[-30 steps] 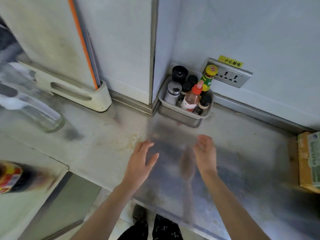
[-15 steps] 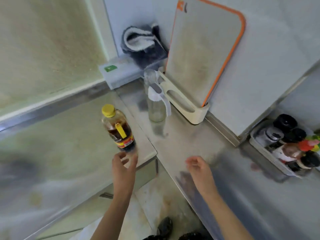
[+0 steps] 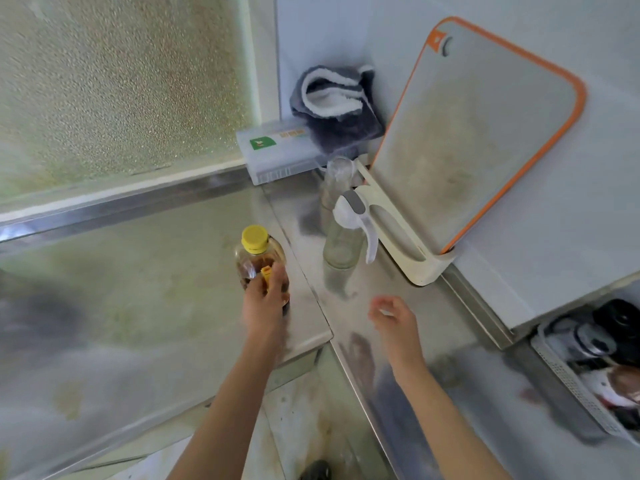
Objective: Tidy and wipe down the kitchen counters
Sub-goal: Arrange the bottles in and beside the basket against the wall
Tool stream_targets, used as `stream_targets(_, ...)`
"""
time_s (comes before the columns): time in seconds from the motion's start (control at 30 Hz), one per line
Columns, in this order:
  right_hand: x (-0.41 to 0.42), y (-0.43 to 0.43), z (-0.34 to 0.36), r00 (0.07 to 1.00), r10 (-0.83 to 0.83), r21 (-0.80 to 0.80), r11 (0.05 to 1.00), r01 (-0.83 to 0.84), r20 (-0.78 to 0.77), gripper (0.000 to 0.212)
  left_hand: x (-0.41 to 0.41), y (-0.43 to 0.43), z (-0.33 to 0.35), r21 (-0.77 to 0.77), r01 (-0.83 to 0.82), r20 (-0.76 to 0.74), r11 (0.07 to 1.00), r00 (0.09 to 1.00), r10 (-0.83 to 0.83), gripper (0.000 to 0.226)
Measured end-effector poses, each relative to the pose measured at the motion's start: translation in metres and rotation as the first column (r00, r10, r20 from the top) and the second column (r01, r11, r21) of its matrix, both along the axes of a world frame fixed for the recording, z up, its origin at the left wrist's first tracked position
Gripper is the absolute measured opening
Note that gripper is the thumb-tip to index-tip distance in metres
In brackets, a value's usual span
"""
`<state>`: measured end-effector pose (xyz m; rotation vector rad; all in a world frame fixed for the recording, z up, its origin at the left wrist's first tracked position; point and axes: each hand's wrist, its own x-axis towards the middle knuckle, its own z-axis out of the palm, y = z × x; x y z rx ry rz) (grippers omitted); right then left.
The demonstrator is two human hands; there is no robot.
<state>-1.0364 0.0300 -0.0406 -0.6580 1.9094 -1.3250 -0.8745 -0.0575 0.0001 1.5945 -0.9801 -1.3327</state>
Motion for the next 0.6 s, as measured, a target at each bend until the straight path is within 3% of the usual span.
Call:
stream_targets(0.03, -0.005, -0.012, 0.008, 1.000, -0.027, -0.016, 1.000, 0.027, 0.007, 0.014, 0.002, -0.001, 0.000, -0.007, 0.000, -0.020, 1.000, 1.000, 0.000, 0.039)
stream_targets(0.13, -0.021, -0.055, 0.027, 0.994, -0.105, -0.062, 0.992, 0.106, 0.015, 0.039, 0.011, -0.003, -0.001, -0.028, 0.006, -0.046, 1.000, 0.999, -0.007, 0.038)
stream_targets(0.23, -0.032, -0.095, 0.028, 1.000, 0.000, -0.032, 0.999, -0.001, -0.014, 0.055, 0.017, -0.002, 0.001, 0.046, -0.003, -0.110, 0.999, 0.994, 0.008, 0.033)
stream_targets(0.3, -0.033, -0.111, 0.024, 0.999, 0.049, -0.009, 0.999, -0.049, -0.008, 0.047, 0.020, -0.002, 0.002, 0.099, 0.008, -0.153, 0.995, 0.988, 0.007, 0.033)
stream_targets(0.4, -0.031, -0.119, 0.022, 0.999, -0.024, -0.007, 1.000, 0.023, -0.032, 0.039, 0.023, -0.001, 0.005, 0.127, 0.017, -0.219, 0.992, 0.976, 0.012, 0.035)
stream_targets(0.6, -0.018, -0.092, 0.024, 0.996, -0.080, 0.000, 0.997, 0.080, 0.035, 0.036, 0.019, 0.007, 0.014, 0.046, -0.015, -0.200, 0.999, 0.980, 0.023, 0.021)
